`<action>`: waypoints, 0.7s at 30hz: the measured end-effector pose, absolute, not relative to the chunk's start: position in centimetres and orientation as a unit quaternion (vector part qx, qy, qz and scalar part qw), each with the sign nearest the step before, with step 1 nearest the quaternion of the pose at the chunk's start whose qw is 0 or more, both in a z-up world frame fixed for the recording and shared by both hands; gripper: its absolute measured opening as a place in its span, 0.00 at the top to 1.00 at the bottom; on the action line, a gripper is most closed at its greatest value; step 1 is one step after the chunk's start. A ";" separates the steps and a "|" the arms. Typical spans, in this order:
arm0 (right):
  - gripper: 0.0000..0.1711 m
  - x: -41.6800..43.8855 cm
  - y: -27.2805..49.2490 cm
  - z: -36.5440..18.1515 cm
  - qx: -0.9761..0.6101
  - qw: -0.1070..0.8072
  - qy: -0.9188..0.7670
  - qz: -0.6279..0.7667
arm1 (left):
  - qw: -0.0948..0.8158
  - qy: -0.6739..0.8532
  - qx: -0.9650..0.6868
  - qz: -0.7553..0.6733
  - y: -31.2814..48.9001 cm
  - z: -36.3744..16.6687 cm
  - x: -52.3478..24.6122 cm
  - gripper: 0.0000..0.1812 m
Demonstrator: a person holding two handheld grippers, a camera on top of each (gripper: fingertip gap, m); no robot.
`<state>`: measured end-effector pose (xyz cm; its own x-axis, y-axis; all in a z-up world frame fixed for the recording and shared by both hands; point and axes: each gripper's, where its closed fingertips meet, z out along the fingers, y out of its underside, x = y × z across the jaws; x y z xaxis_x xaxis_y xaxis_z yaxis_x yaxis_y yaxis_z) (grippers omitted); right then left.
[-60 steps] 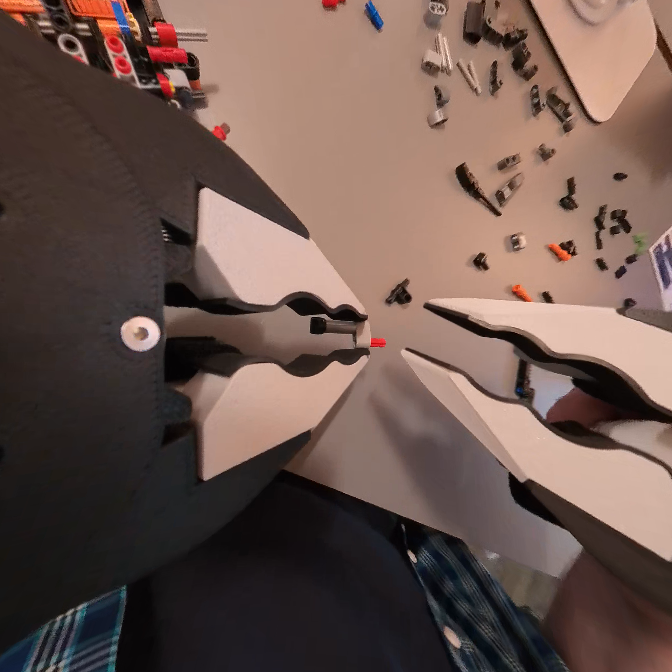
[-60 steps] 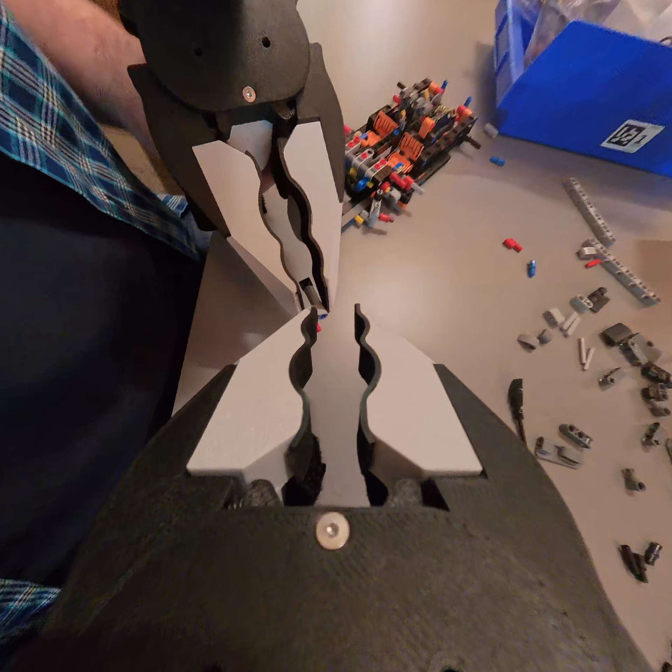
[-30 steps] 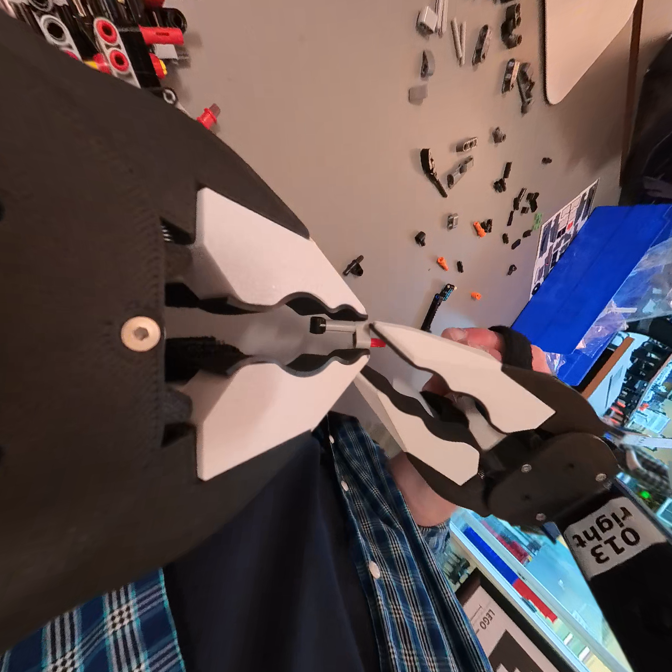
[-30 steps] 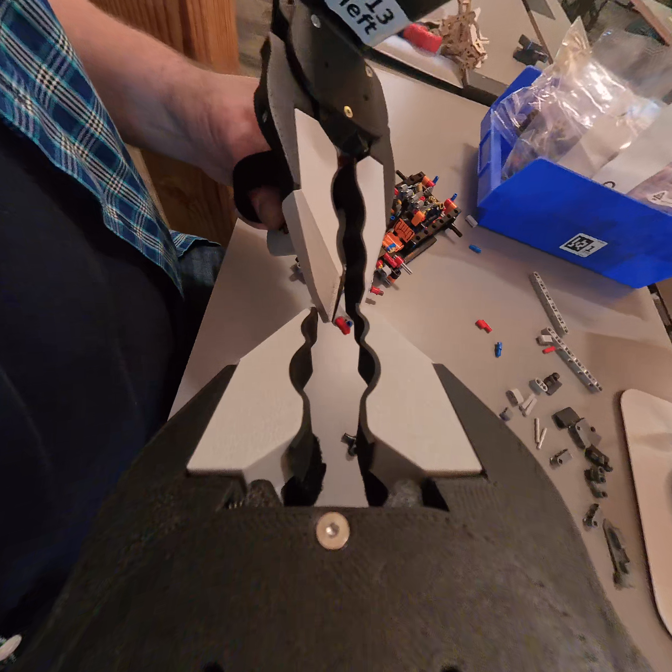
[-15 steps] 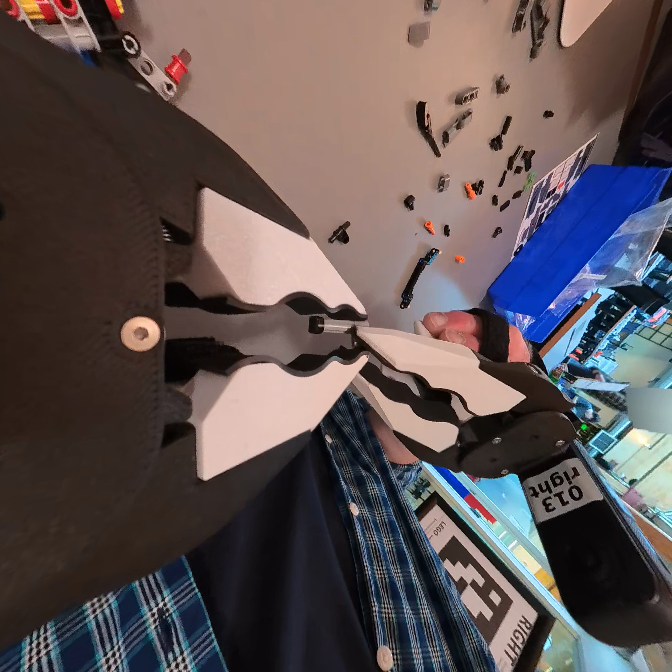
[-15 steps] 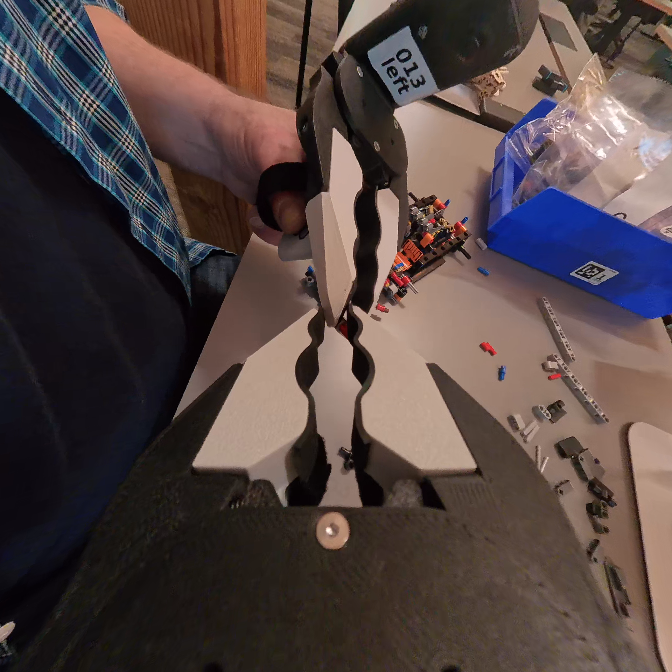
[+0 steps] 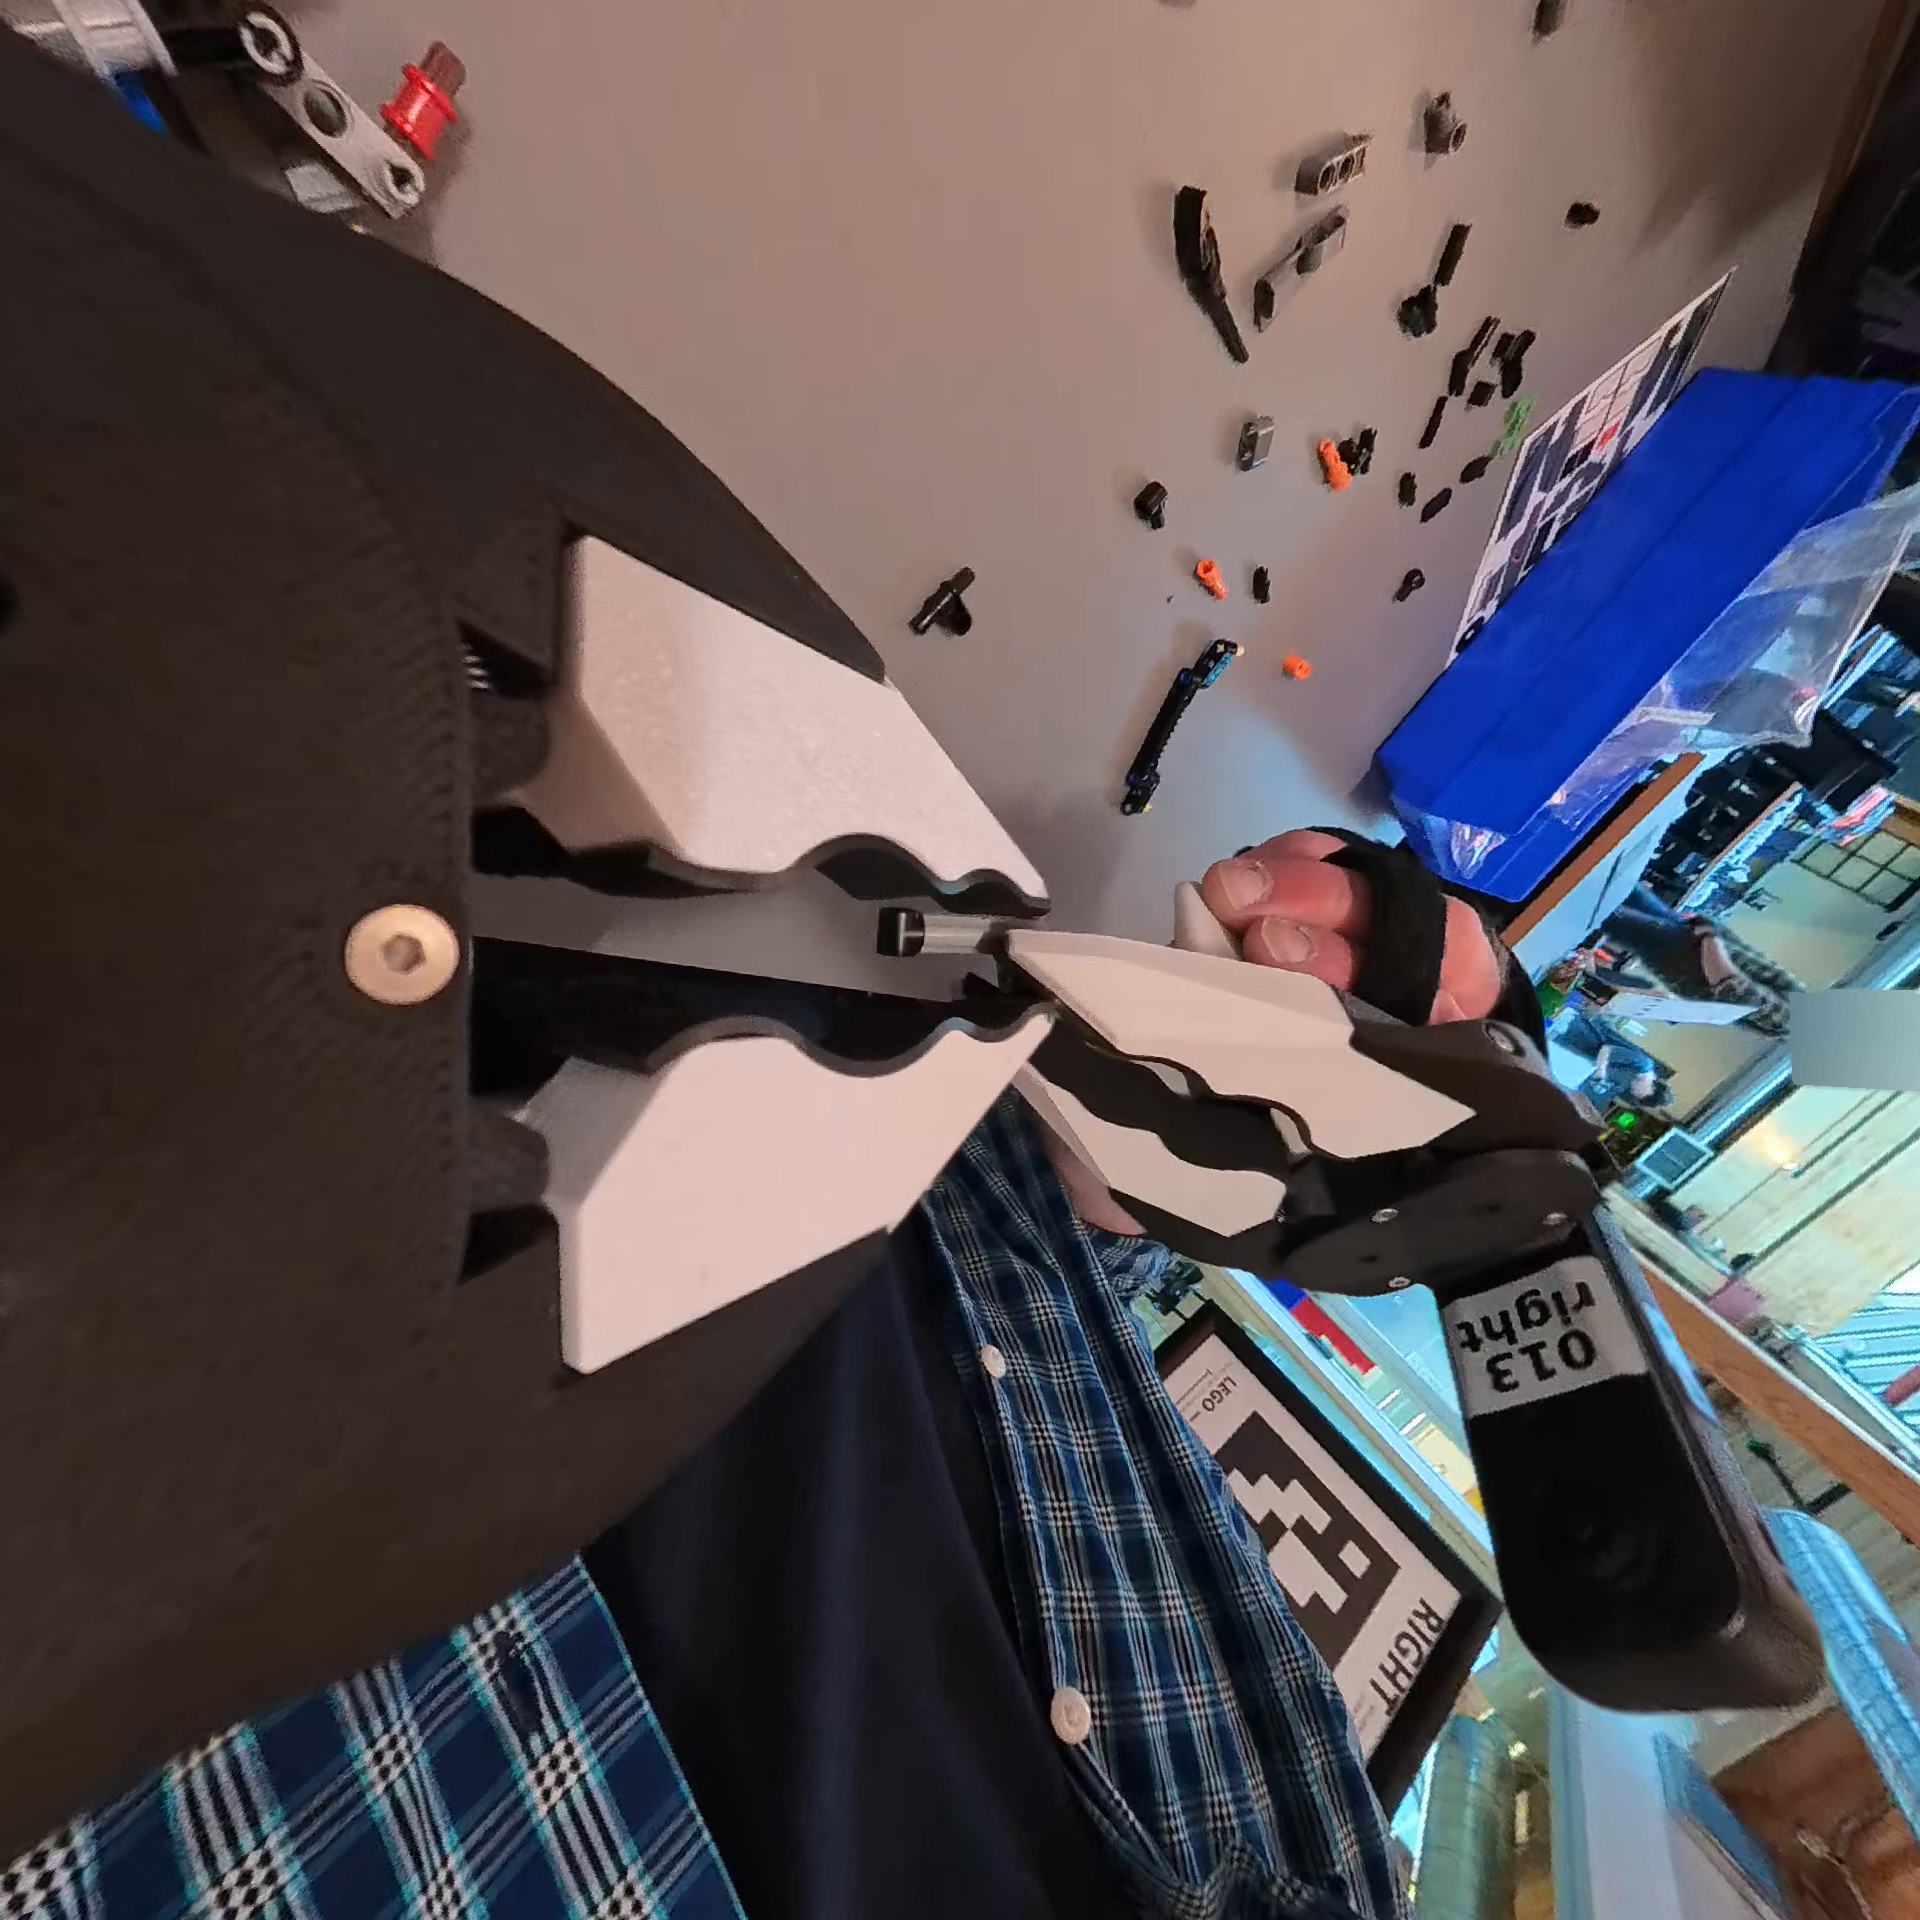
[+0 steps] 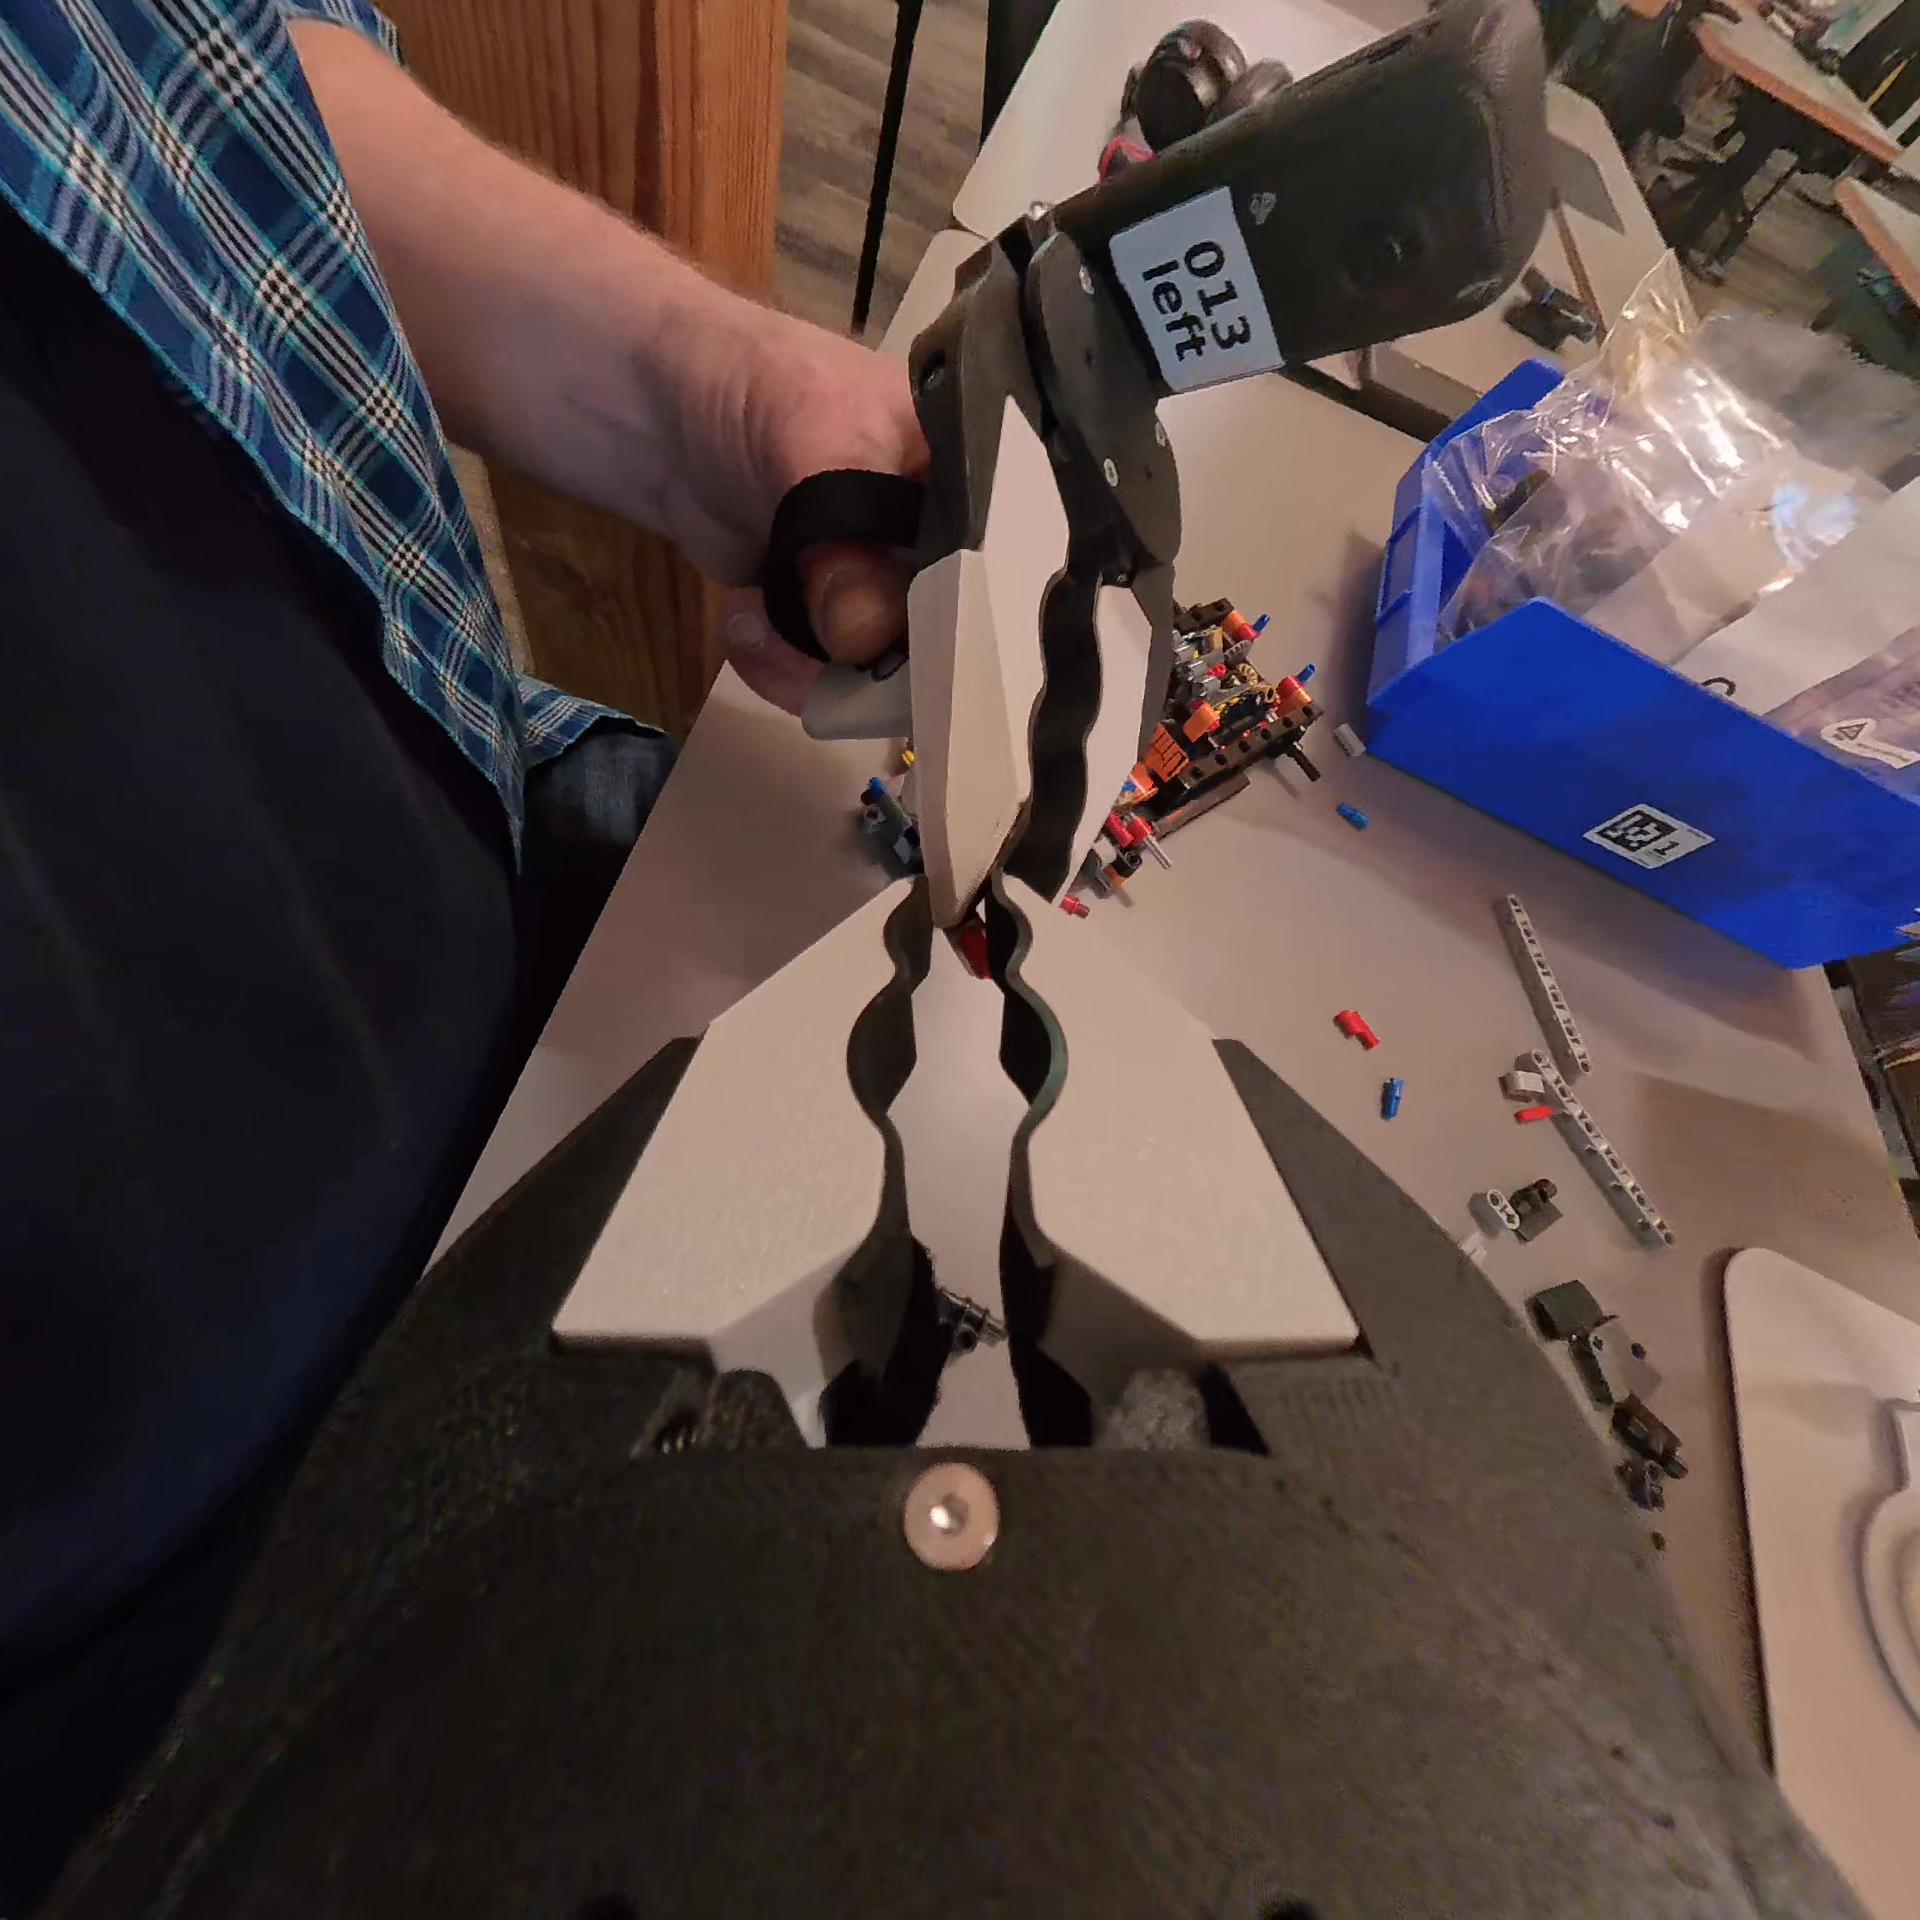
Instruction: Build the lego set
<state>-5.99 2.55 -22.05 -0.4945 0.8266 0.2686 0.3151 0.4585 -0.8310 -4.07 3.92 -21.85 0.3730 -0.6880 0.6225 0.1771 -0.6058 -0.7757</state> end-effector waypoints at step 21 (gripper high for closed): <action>0.96 -6.9 4.2 -21.3 -0.397 0.357 -0.734 0.420 | 0.425 0.117 -0.696 -0.566 5.6 -21.2 -5.1 0.91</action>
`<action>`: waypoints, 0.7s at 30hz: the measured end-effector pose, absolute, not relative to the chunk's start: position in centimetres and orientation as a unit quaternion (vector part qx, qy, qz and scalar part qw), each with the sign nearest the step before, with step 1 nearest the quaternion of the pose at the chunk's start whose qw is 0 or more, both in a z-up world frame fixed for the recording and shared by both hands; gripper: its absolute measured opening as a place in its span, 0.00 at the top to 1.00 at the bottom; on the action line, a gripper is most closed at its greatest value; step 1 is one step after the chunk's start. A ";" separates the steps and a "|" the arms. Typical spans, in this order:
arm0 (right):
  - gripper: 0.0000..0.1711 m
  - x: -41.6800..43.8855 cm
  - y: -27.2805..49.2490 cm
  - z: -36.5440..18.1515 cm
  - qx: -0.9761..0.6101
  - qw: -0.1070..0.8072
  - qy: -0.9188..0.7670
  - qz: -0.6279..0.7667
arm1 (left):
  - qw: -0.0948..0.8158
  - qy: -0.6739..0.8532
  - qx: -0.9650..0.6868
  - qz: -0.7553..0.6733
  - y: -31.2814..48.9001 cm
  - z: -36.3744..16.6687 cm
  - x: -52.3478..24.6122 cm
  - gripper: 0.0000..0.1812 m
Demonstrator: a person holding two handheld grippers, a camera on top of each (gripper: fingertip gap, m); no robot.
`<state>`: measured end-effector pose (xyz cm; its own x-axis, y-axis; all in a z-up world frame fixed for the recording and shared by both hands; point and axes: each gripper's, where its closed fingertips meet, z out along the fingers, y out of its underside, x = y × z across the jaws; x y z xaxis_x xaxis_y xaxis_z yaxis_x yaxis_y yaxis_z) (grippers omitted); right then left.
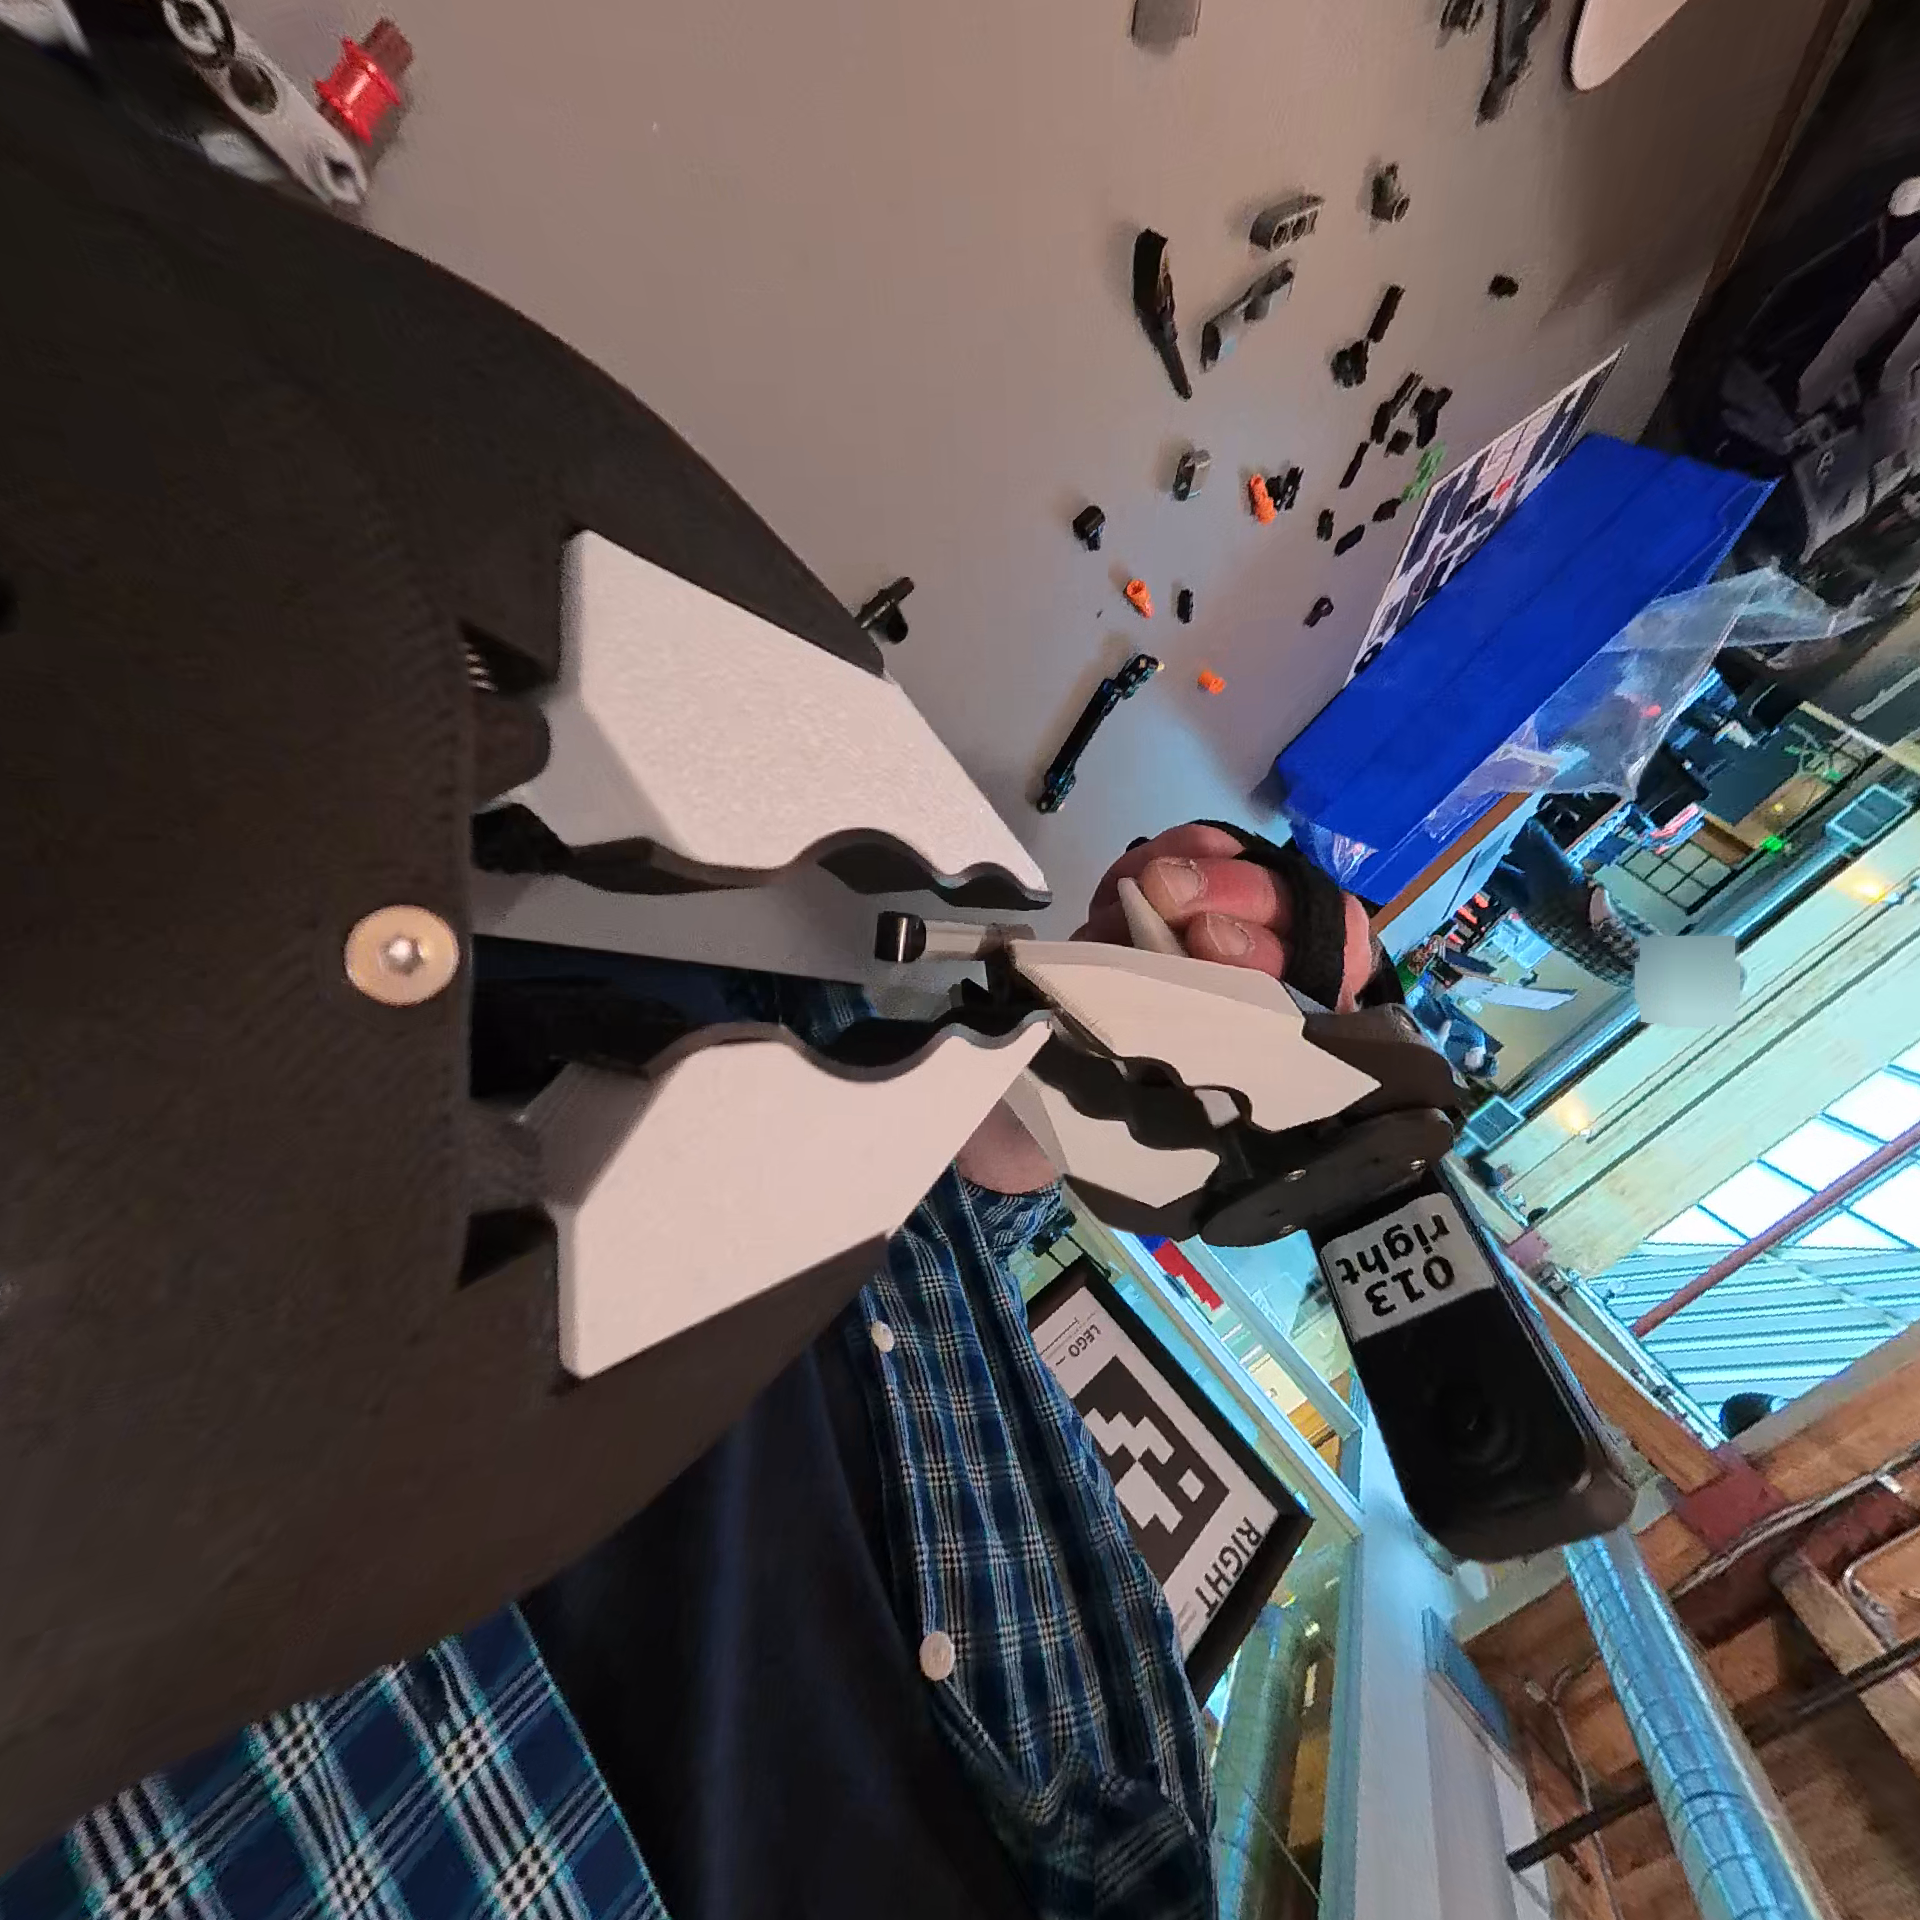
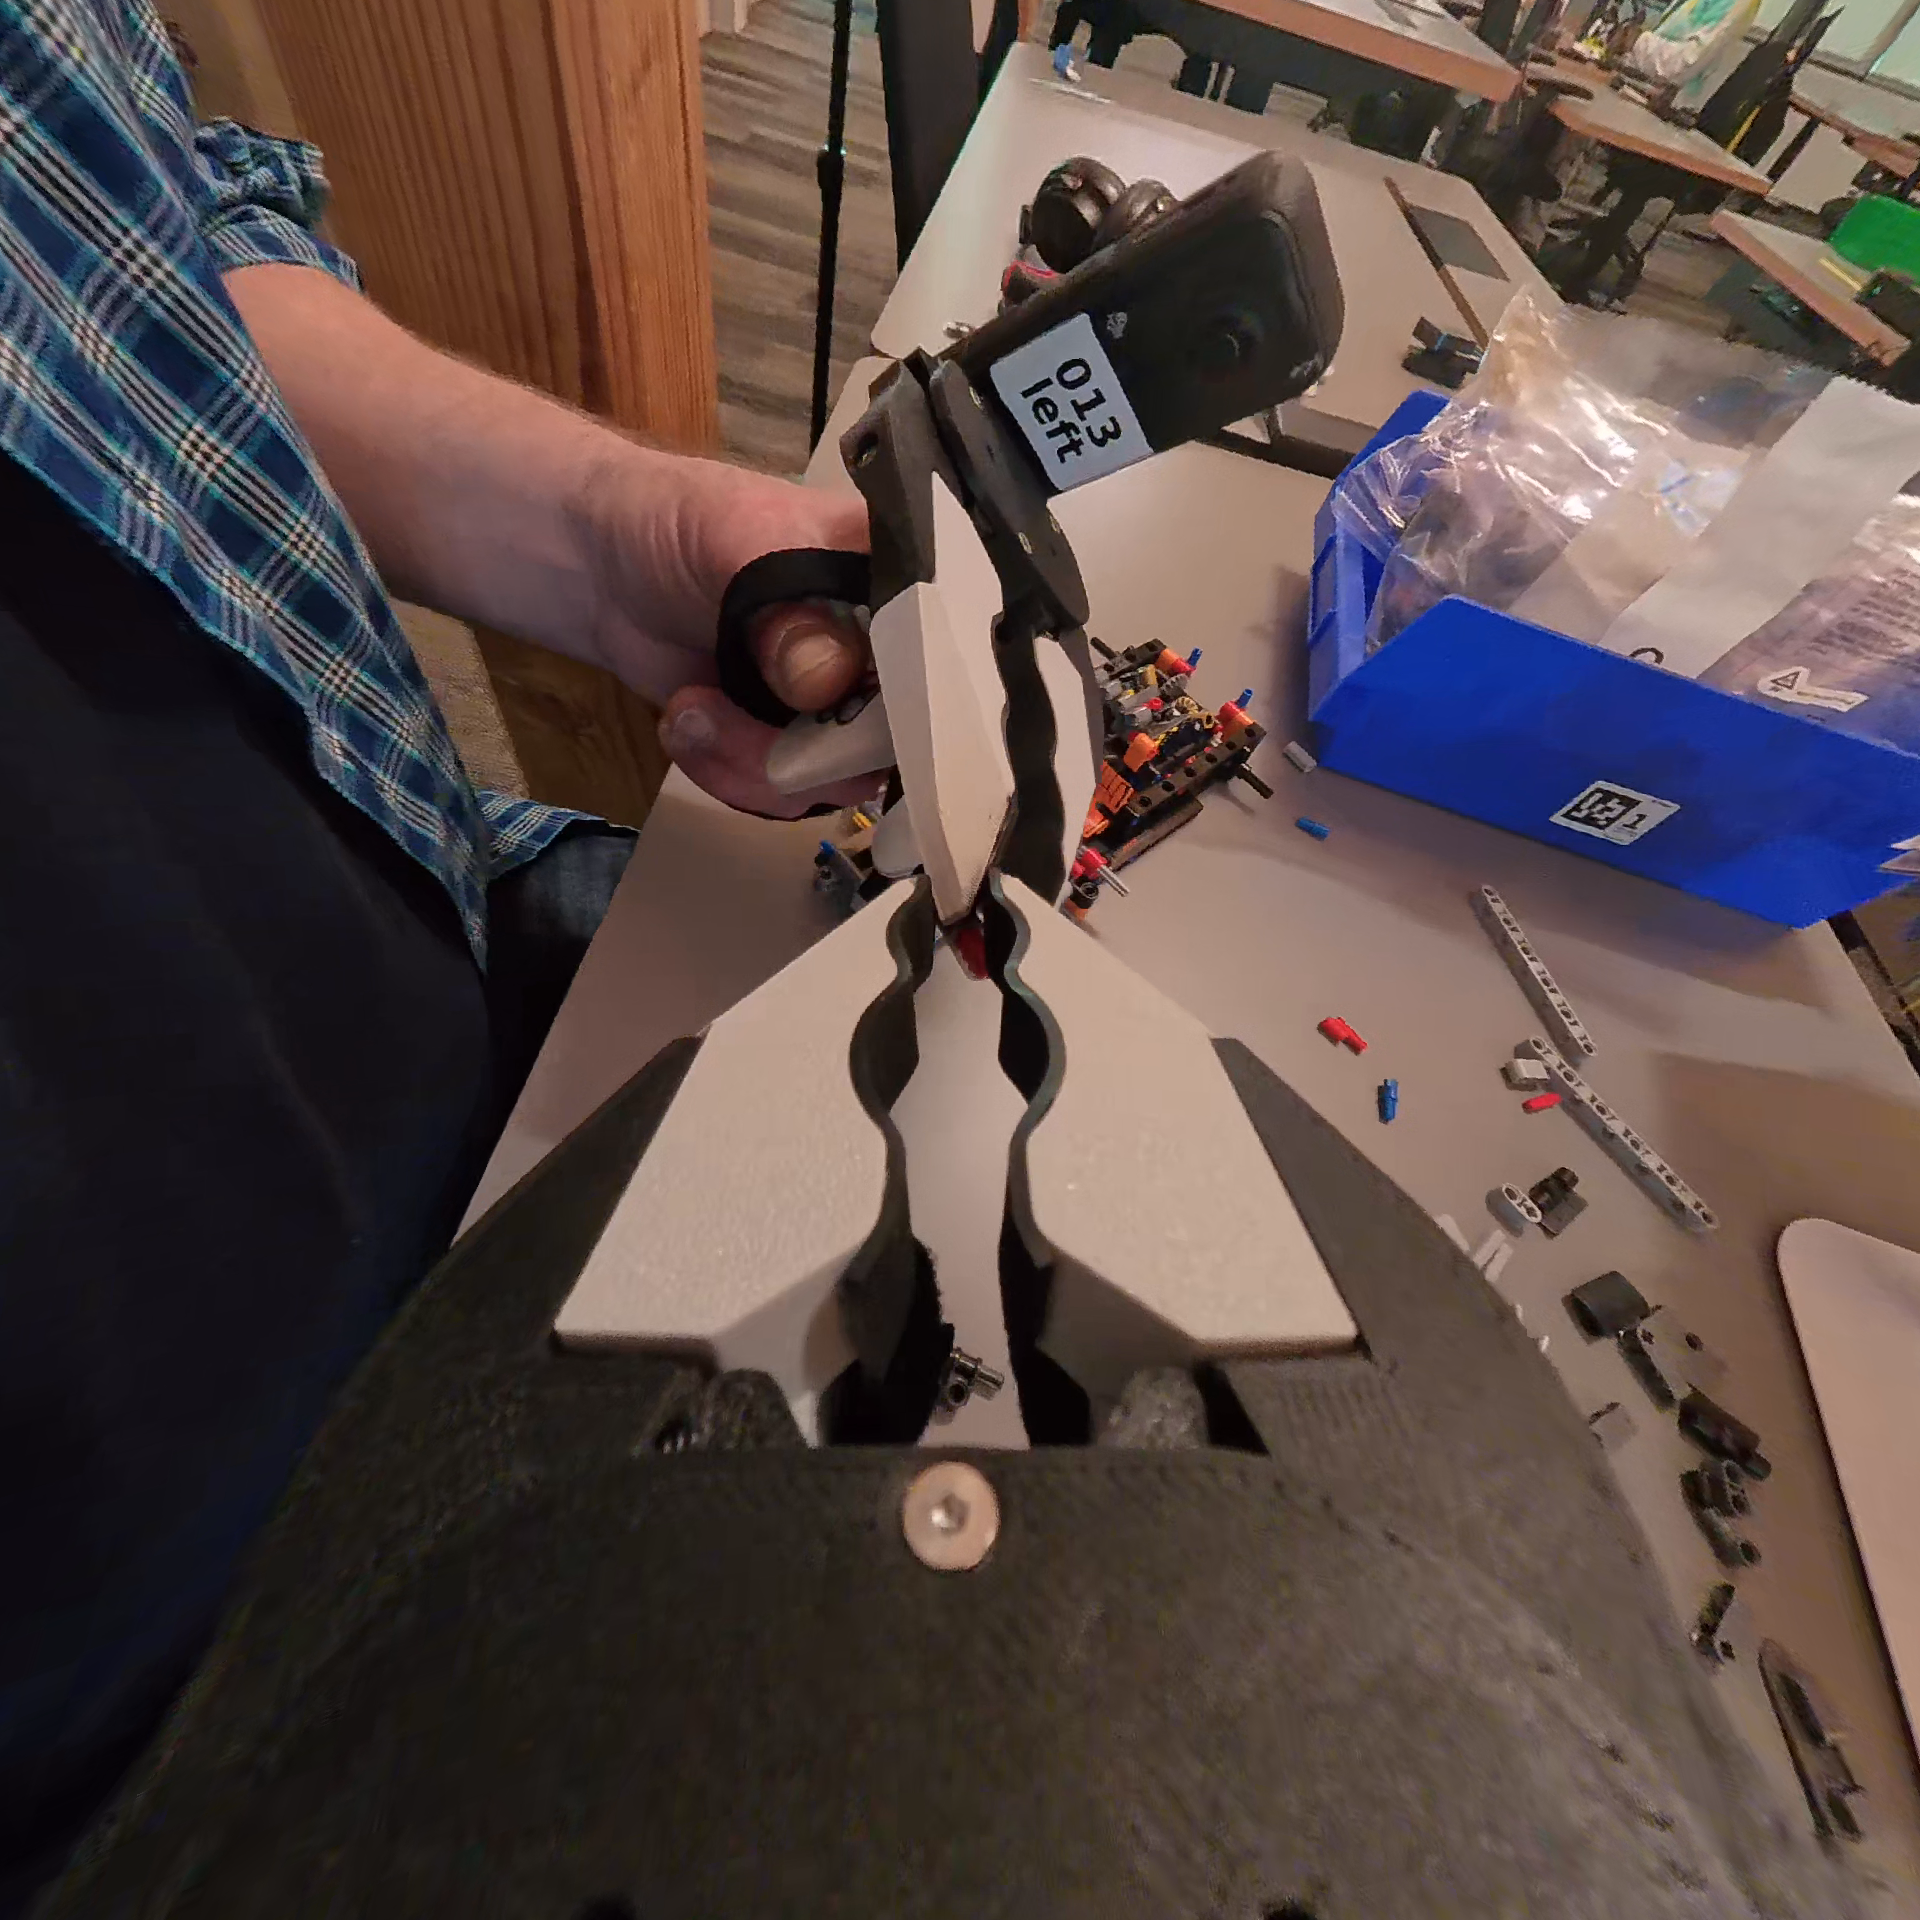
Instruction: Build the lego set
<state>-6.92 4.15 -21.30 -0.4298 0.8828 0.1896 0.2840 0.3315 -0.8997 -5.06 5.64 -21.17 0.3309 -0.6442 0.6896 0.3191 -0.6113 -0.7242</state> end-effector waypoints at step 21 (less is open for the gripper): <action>0.97 -7.9 6.4 -19.8 -0.403 0.400 -0.701 0.431 | 0.393 0.058 -0.635 -0.662 7.7 -19.5 -6.0 0.83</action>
<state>-7.87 6.40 -19.82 -0.3548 0.9104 0.2129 0.2208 0.3028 -0.9271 -5.96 7.69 -19.55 0.1161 -0.5944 0.7957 0.4471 -0.6841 -0.5762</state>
